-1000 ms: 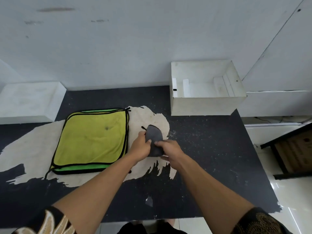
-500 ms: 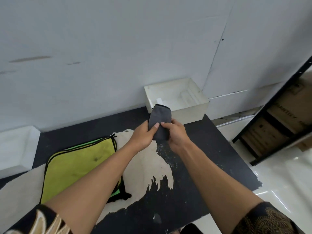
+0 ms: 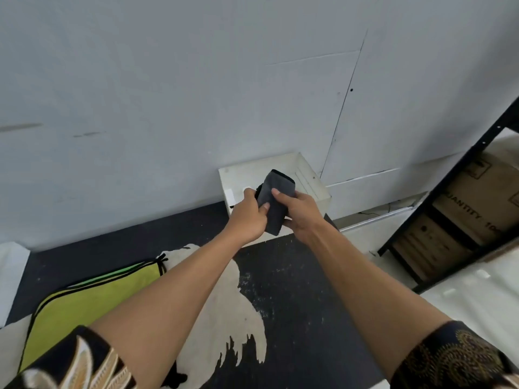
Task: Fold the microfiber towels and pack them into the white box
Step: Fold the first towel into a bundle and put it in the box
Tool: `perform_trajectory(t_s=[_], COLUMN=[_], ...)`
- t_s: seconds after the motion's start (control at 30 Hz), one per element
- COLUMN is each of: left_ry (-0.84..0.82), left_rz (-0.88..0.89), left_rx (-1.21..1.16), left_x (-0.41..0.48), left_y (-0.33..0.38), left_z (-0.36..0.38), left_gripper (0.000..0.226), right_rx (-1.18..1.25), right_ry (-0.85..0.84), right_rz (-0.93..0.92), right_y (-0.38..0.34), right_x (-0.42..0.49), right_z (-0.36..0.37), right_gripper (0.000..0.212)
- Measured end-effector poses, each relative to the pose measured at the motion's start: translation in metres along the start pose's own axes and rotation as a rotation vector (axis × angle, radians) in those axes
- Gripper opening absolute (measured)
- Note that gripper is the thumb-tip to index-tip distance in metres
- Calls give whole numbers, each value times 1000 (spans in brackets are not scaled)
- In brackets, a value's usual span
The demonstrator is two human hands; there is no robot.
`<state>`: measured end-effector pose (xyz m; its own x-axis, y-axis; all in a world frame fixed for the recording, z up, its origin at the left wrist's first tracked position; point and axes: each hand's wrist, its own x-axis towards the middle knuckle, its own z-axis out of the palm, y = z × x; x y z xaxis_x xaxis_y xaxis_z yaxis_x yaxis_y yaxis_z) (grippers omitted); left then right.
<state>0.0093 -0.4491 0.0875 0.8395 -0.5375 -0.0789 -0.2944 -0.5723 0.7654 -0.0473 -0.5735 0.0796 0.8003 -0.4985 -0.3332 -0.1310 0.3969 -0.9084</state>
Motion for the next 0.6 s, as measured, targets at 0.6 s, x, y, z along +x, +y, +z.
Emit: perform_trajectory(t_s=[0.6], left_ry=[-53], left_rz=[-299], left_rx=[-252], left_x=[131], left_y=[21], left_z=[39], left_gripper=[15], right_rx=[-654], right_ry=[-186], right_rz=[-81], right_y=[-55], right_x=[180], right_z=[-27], right_gripper=[40])
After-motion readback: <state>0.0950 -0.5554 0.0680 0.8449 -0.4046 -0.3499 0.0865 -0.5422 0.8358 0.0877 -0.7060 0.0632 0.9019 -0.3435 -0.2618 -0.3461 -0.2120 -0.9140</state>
